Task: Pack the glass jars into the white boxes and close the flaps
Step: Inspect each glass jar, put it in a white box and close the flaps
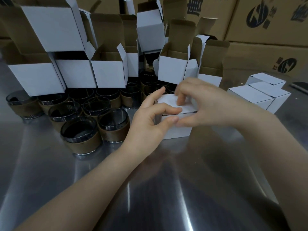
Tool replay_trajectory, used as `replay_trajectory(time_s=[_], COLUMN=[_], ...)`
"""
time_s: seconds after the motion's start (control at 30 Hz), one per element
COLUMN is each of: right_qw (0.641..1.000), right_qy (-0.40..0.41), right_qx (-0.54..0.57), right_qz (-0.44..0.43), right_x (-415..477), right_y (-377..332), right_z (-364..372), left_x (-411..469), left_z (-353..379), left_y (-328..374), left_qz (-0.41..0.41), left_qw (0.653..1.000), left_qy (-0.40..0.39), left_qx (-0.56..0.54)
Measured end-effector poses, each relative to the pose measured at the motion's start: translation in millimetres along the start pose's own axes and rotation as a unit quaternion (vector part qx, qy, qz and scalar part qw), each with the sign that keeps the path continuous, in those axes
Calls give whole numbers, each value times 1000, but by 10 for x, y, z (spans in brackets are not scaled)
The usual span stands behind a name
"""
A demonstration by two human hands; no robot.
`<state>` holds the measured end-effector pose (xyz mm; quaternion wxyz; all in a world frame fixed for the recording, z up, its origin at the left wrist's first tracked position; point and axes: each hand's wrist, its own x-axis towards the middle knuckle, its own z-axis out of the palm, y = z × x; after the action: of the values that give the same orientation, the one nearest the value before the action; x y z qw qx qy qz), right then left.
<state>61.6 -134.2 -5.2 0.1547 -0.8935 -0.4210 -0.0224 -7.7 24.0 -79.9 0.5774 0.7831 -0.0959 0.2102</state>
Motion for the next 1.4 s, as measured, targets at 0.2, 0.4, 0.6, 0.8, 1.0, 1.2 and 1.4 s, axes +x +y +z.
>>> replay_trajectory(time_s=[0.2,0.4,0.6,0.8,1.0,1.2,1.4], right_qw=[999,997,974,938,912,887,874], right_qy=[15,1,15,76,123,174,241], right_qx=[35,-33,-96,-126,-155,-168,-167], right_qz=[-4,67,205,315,360,394,388], right_x=[50,26,-1,53,102,69,40], right_y=[48,163,361,574,689,826,899], right_z=[92,7,-99,-49,39,81,163], left_x=[-29,-34,-49,-66,-59,-61,-54], left_z=[12,51,81,90,79,77,80], left_y=[-38,-62,-97,-93,-77,-76,-81], left_qz=[6,6,42,41,41,47,53], left_qw=[999,1000,995,990,988,986,984], left_qy=[-29,3,-33,-70,-71,-75,-79], left_qx=[23,11,84,118,129,142,152])
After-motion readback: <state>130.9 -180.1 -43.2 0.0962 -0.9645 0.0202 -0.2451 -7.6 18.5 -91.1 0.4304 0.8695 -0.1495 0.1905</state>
